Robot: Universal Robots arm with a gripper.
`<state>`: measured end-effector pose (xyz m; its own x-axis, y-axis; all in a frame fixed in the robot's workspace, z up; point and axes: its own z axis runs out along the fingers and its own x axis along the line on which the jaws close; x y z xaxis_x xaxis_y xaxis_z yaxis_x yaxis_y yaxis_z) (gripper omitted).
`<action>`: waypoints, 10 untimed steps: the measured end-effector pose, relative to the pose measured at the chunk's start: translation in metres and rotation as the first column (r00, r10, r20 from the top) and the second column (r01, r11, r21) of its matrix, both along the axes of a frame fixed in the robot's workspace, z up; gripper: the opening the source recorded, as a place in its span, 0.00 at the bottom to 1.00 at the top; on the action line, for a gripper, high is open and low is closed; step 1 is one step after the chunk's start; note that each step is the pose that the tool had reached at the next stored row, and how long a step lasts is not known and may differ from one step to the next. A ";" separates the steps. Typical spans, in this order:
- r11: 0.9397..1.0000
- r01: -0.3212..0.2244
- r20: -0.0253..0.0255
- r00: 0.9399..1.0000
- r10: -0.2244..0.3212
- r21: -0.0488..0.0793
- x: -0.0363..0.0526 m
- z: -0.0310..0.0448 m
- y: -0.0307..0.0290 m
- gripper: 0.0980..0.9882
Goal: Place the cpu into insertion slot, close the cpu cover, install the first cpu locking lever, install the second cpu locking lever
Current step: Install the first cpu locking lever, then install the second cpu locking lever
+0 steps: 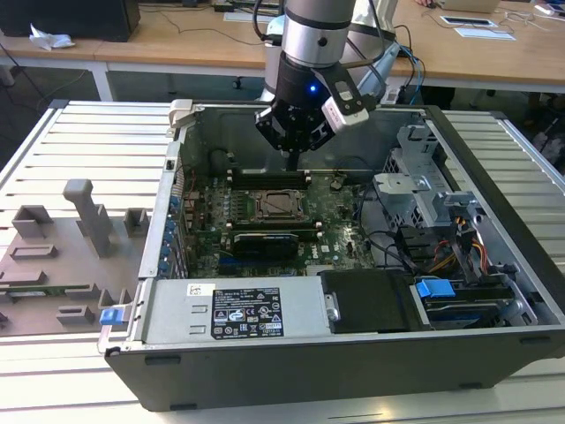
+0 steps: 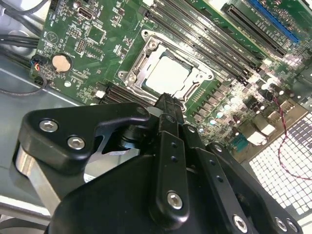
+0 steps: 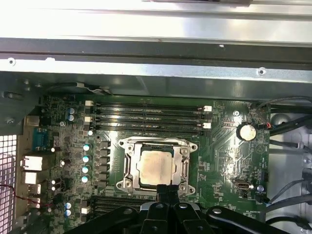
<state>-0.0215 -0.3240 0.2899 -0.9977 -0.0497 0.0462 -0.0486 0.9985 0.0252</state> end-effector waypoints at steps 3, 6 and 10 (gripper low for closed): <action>1.000 0.000 0.000 1.000 0.000 0.000 0.0000 0.0001 0.0000 0.01; 1.000 0.000 0.000 1.000 0.000 0.000 0.0000 0.0001 0.0000 0.01; 1.000 0.000 0.000 1.000 0.000 0.000 0.0000 -0.0001 -0.0084 0.01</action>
<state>-0.0215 -0.3324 0.2897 -0.9977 -0.0498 0.0463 -0.0487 0.9985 0.0252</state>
